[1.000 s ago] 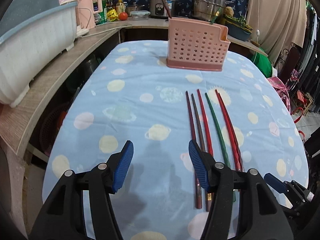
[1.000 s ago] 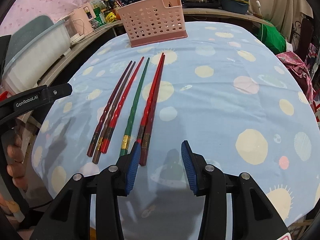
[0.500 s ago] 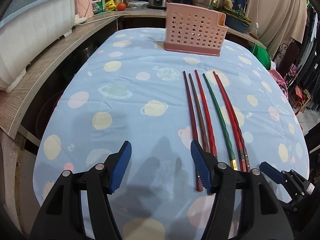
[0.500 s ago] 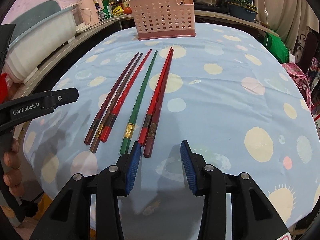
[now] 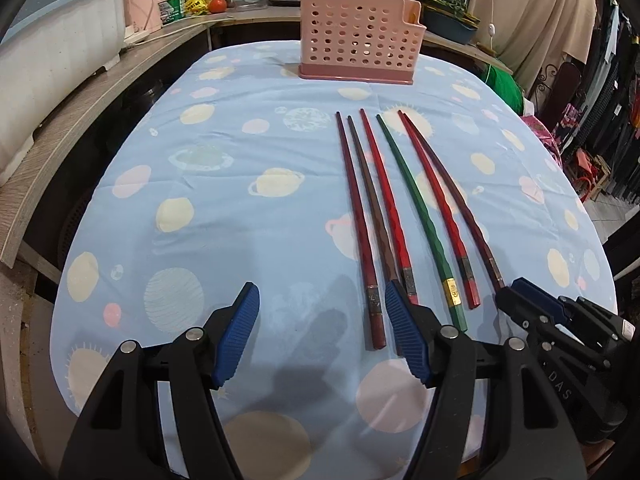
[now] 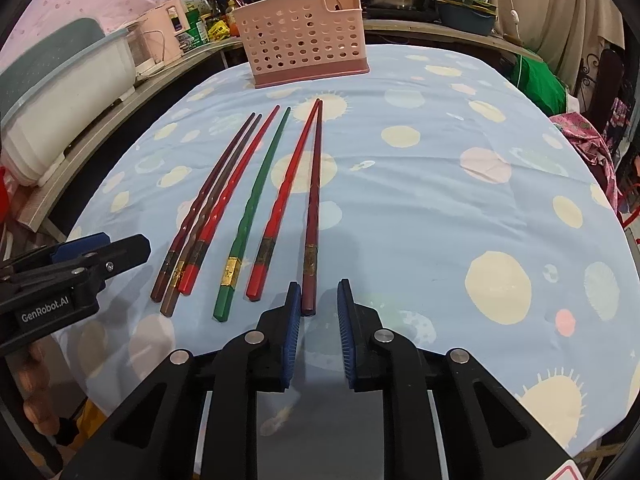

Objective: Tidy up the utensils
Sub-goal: 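Grasp a dark red chopstick with the left tool while the right tool grasps another dark red chopstick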

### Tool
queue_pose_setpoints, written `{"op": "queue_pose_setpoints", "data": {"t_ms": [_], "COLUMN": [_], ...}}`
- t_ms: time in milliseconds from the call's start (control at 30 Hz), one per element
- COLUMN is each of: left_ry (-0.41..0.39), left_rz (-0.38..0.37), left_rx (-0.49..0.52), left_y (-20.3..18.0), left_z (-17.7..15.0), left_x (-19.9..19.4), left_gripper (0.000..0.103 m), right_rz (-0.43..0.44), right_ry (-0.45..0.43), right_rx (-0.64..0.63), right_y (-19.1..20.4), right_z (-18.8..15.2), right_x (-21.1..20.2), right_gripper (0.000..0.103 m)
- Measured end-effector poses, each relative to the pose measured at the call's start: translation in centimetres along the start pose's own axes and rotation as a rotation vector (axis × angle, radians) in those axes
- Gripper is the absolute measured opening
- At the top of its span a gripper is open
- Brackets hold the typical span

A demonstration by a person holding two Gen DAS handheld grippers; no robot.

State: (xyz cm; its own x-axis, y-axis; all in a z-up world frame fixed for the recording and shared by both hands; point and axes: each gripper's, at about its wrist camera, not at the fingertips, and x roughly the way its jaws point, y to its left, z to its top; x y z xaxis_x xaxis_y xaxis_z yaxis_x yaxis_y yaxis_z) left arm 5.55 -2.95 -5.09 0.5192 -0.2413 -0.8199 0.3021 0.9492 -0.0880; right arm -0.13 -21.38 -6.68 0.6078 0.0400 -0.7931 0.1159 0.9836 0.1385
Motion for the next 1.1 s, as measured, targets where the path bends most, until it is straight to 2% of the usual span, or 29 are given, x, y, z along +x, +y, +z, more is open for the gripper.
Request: {"op": "queue_pose_setpoints", "data": {"t_ms": [467, 733, 800, 900, 967, 1000, 1067, 1100], "left_ry": [0.067, 0.052, 0.049, 0.043, 0.041, 0.041, 0.043, 0.045], "left_rz": [0.019, 0.050, 0.057, 0.057, 0.055, 0.050, 0.041, 0.036], "left_rx": [0.018, 0.044, 0.044, 0.047, 0.055, 0.059, 0.063, 0.063], "left_y": [-0.7, -0.8, -0.7, -0.7, -0.7, -0.7, -0.7, -0.7], "left_z": [-0.8, -1.0, -0.9, -0.8, -0.8, -0.8, -0.8, -0.8], "left_x": [1.9, 2.0, 2.0, 1.8, 1.8, 1.8, 1.8, 1.7], "left_gripper": [0.062, 0.060, 0.055, 0.041, 0.028, 0.025, 0.013, 0.011], "right_rz": [0.009, 0.003, 0.000, -0.006, -0.011, -0.015, -0.017, -0.013], "right_ry": [-0.004, -0.005, -0.005, -0.002, 0.000, 0.001, 0.004, 0.007], "right_rx": [0.008, 0.002, -0.002, -0.010, -0.021, -0.027, -0.036, -0.034], "right_y": [-0.1, -0.1, 0.0, 0.2, 0.3, 0.4, 0.6, 0.6], "right_z": [0.0, 0.0, 0.1, 0.2, 0.3, 0.3, 0.3, 0.3], "right_x": [0.0, 0.1, 0.1, 0.2, 0.3, 0.3, 0.3, 0.3], "right_gripper": [0.016, 0.017, 0.017, 0.017, 0.017, 0.016, 0.008, 0.008]}}
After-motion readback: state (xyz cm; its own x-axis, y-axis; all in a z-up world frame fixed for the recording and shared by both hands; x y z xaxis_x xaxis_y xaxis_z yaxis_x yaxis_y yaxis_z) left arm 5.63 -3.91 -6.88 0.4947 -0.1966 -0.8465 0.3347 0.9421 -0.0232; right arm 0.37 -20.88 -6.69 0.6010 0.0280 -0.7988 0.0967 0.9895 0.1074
